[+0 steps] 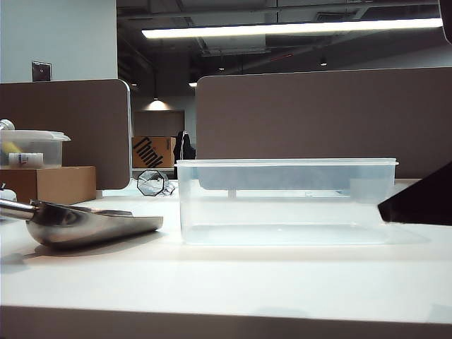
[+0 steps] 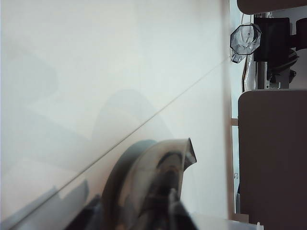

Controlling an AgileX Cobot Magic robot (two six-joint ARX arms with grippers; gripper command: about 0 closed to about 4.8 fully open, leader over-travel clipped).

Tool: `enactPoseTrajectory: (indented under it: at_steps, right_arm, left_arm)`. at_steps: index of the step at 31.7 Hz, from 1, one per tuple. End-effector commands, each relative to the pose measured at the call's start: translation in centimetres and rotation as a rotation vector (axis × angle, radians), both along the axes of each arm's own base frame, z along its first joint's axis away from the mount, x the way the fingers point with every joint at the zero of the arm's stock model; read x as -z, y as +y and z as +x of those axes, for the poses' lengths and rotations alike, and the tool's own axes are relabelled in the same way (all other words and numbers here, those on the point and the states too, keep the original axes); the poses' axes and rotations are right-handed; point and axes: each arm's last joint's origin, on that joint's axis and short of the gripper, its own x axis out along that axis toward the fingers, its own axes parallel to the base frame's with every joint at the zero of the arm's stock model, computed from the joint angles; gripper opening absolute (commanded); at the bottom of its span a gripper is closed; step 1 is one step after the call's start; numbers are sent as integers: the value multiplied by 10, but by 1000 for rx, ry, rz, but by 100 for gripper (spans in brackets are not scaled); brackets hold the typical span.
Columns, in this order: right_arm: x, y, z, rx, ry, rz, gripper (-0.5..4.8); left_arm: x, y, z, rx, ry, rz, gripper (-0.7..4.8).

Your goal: Pick up the metal ice scoop from the table and place it inside the transparent plastic box.

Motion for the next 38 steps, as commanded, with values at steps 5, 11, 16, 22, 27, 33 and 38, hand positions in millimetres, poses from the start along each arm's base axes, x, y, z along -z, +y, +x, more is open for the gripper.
enactPoseTrajectory:
  at_steps: [5, 11, 16, 22, 27, 33, 38]
  right_arm:
    - [-2, 1, 0, -4, -14, 13, -1]
    - [-2, 1, 0, -4, -14, 13, -1]
    - [-2, 1, 0, -4, -14, 13, -1]
    - [-2, 1, 0, -4, -14, 13, -1]
    - [-2, 1, 0, -4, -14, 13, -1]
    - [-2, 1, 0, -4, -14, 13, -1]
    - [-2, 1, 0, -4, -14, 14, -1]
  left_arm:
    - [-2, 0, 1, -6, -12, 5, 114]
    - [-2, 0, 1, -6, -11, 8, 111]
    - [-2, 0, 1, -10, -12, 9, 77]
    - [-2, 0, 1, -13, -12, 10, 16]
    - [-2, 0, 1, -13, -13, 10, 2]
    - [-2, 1, 1, -28, -18, 15, -6]
    - [-5, 0, 2, -29, -52, 4, -6]
